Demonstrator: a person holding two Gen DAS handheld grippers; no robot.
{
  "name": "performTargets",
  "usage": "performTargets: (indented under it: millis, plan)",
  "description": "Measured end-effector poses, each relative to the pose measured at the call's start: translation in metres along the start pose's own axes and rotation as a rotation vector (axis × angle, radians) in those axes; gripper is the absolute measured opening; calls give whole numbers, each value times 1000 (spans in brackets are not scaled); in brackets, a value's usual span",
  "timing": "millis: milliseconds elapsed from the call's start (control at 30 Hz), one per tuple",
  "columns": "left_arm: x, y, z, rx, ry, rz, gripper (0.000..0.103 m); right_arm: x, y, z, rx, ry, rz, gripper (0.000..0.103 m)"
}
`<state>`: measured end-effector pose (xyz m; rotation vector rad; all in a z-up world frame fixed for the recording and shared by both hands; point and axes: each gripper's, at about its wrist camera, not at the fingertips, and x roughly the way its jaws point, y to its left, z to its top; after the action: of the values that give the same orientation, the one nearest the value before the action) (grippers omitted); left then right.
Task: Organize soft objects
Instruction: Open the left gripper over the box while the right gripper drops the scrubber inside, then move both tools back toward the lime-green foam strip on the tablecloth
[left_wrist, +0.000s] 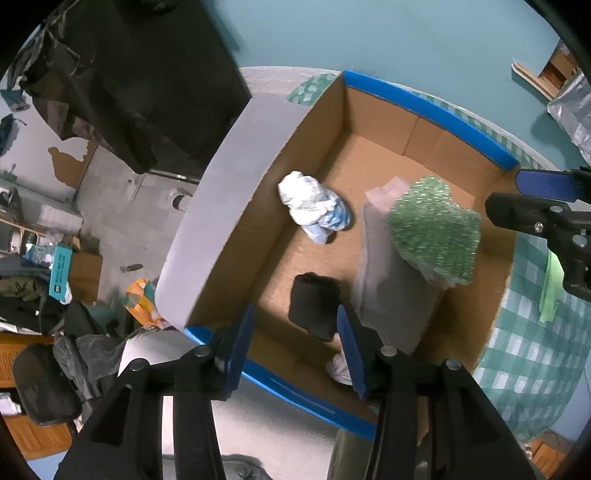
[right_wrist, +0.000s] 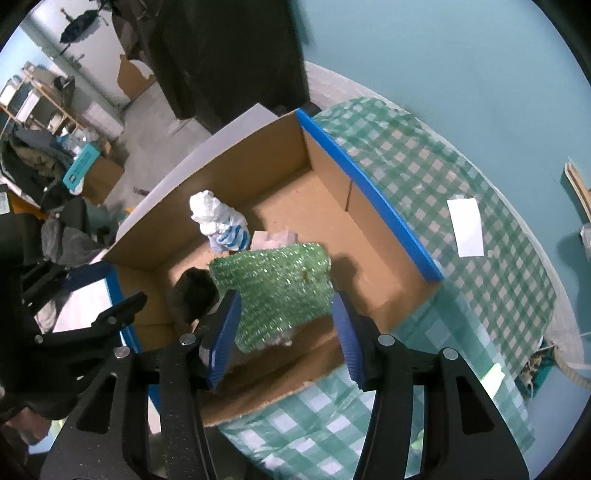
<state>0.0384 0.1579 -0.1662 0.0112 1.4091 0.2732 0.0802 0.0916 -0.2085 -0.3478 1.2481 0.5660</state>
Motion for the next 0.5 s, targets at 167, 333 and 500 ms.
performTargets:
  millis: [167, 333, 500]
  plan:
    - [-8, -8, -2, 6, -9, -19, 48, -14, -10, -12, 16, -20, -5, 55]
    - [-18, -22, -5, 26, -22, -31, 49, -26, -24, -28, 36, -28, -16, 55]
    - [-24, -36, -8, 48, -26, -43, 49, -34, -40, -47, 63, -32, -26, 55]
